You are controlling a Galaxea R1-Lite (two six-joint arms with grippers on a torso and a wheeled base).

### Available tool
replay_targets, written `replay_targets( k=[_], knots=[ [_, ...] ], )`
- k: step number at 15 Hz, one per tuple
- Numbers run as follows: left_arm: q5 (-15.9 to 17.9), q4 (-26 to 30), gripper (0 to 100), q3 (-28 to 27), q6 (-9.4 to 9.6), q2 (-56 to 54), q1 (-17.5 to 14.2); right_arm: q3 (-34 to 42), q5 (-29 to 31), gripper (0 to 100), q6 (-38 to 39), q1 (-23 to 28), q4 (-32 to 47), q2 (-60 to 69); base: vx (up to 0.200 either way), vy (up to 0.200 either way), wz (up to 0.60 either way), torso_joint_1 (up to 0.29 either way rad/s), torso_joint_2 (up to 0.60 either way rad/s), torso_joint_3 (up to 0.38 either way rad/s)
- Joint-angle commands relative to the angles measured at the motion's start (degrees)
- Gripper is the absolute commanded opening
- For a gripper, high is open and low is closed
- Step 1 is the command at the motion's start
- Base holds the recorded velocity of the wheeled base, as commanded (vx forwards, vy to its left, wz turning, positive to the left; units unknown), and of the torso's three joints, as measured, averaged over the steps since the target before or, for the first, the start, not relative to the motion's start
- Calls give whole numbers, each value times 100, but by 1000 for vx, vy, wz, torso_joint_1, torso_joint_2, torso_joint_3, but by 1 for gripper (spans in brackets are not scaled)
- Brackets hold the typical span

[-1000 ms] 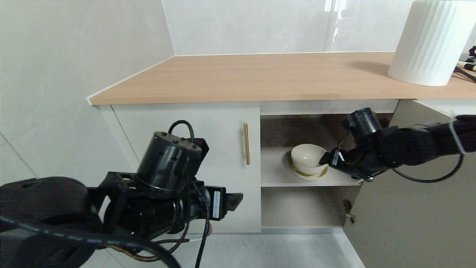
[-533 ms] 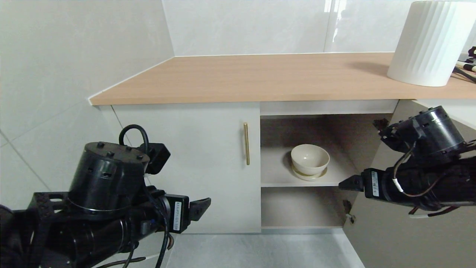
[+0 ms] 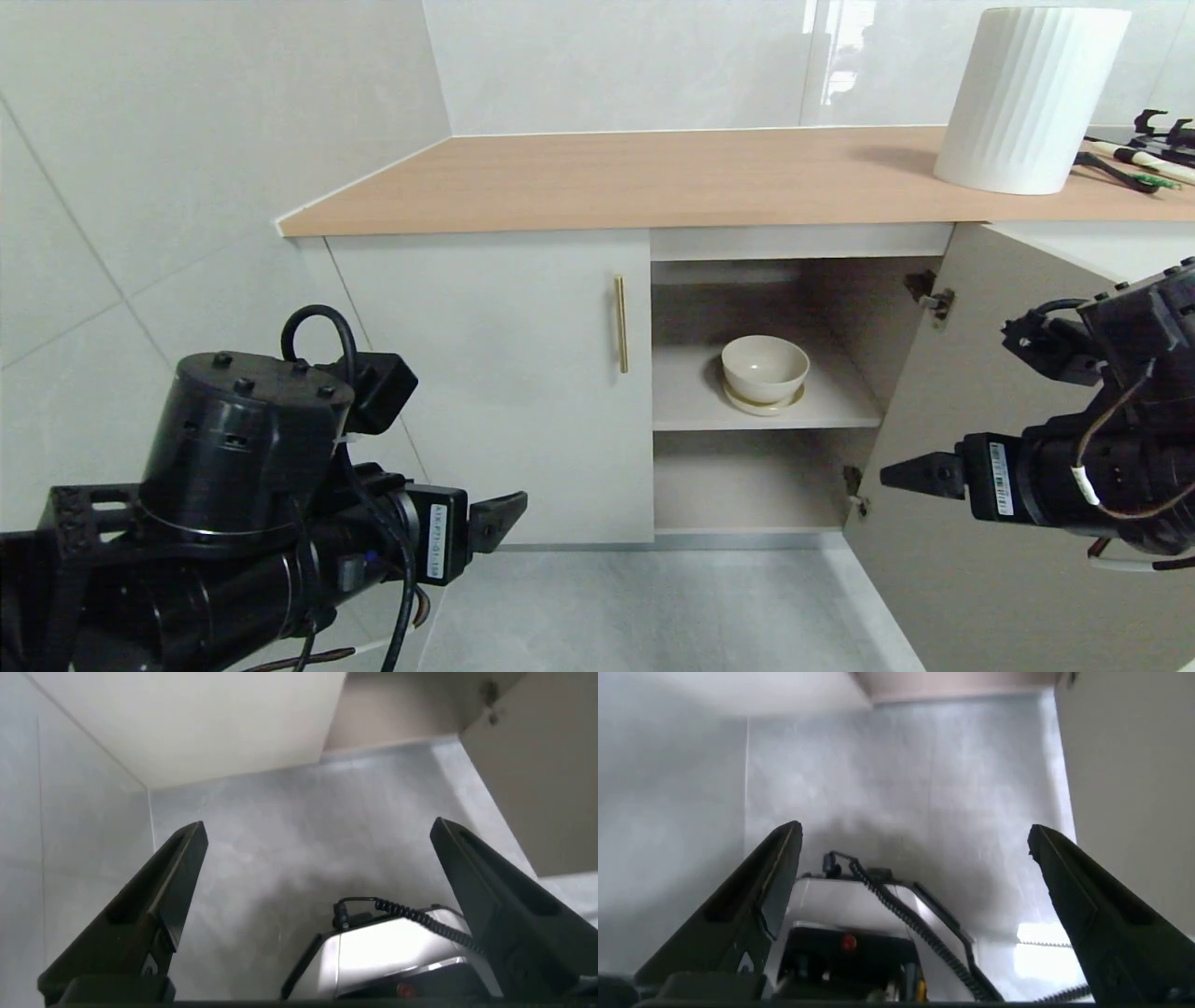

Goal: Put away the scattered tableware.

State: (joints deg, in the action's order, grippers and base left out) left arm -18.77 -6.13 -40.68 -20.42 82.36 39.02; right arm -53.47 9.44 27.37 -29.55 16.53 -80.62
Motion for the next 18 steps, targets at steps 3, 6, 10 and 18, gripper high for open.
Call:
replay_targets(
  k=[3, 6, 10, 18],
  knots=[
    [-4, -2, 100, 7, -6, 35, 0, 91, 6, 100, -197, -183, 351, -42, -200, 0, 0, 5, 2, 2],
    [-4, -2, 100, 7, -6, 43, 0, 82, 14, 100, -214, -209, 404, -86, -200, 0, 0, -1, 7, 2],
    [-4, 7, 100, 25, 3, 78, 0, 91, 23, 100, -214, -209, 404, -86, -100, 0, 0, 0, 0, 2],
    [-12, -20, 100, 7, -6, 184, 0, 82, 67, 100, -214, -183, 404, -77, 0, -75, 0, -2, 2, 0]
  ],
)
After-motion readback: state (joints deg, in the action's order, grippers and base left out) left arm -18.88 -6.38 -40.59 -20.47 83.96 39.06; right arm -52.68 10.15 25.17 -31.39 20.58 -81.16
